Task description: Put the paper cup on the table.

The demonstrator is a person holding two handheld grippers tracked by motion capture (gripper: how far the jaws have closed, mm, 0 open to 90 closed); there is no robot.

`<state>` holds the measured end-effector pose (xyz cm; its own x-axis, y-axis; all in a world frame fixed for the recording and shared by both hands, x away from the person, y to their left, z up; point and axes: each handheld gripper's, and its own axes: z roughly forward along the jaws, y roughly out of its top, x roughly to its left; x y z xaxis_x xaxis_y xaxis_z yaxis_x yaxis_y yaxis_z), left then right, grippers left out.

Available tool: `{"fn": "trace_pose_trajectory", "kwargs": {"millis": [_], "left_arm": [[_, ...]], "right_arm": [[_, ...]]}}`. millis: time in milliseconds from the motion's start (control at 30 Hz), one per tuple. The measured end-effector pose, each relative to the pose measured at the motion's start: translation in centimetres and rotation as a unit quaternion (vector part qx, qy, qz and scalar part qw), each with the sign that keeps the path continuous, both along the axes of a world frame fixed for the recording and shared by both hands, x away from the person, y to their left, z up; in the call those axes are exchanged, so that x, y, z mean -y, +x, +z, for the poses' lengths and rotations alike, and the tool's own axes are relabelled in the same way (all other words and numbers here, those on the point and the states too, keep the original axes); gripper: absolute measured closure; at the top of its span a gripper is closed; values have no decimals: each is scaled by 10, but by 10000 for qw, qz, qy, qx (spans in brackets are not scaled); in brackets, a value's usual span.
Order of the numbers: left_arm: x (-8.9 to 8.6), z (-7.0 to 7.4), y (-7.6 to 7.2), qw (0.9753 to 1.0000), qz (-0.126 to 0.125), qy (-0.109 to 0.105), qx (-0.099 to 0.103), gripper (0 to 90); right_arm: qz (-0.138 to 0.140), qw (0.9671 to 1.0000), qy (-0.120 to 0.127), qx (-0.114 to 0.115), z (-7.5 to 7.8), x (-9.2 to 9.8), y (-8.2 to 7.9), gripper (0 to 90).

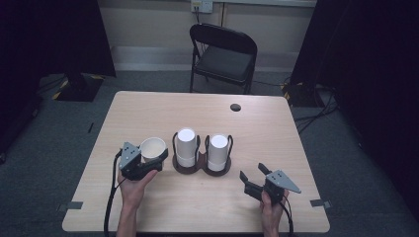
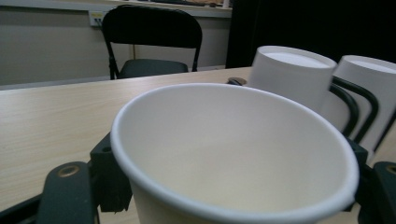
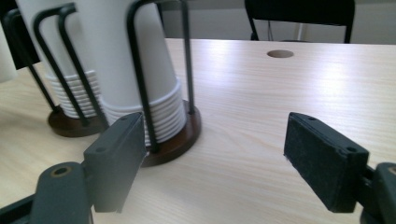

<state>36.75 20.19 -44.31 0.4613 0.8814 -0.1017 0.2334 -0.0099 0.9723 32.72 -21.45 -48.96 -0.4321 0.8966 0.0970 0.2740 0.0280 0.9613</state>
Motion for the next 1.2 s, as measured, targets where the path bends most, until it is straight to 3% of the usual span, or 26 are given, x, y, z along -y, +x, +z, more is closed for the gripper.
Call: {"fn": "trace_pose_trajectory", "kwargs": {"millis": [133, 300, 433, 500, 733, 800, 867, 967, 1033, 1200], "left_arm": [[-5, 0, 13, 9998, 177, 15, -44, 230], [-11, -4, 22, 9994, 250, 180, -134, 228], [-14, -8, 26, 9993, 299, 162, -167, 224], [-14, -11, 29, 9988, 355, 284, -206, 223], [-20, -21, 42, 9984, 420, 155, -353, 223], [-22, -24, 46, 9977, 504, 222, -408, 223], [-25, -27, 50, 9975, 540, 144, -438, 223], [-27, -32, 54, 9954, 675, 381, -558, 224], [-27, -37, 56, 9952, 633, 343, -666, 224], [-23, -40, 57, 9956, 609, 401, -593, 219]], "right_arm": [[-90, 9999, 125, 33, -5, 5, -1, 199], [-44, 9999, 93, 72, -5, 6, -1, 184], [-16, 9999, 97, 58, -5, 6, 0, 167], [19, 9999, 72, 101, -5, 6, -1, 161], [74, 9998, 11, 161, -5, 5, -2, 160], [85, 9999, 43, 129, -5, 5, -2, 160], [97, 9999, 53, 121, -5, 6, -1, 161], [81, 9999, 8, 144, -5, 5, -1, 167], [75, 9999, -5, 149, -5, 4, -2, 169], [125, 9998, -56, 172, -5, 4, -2, 171]]}}
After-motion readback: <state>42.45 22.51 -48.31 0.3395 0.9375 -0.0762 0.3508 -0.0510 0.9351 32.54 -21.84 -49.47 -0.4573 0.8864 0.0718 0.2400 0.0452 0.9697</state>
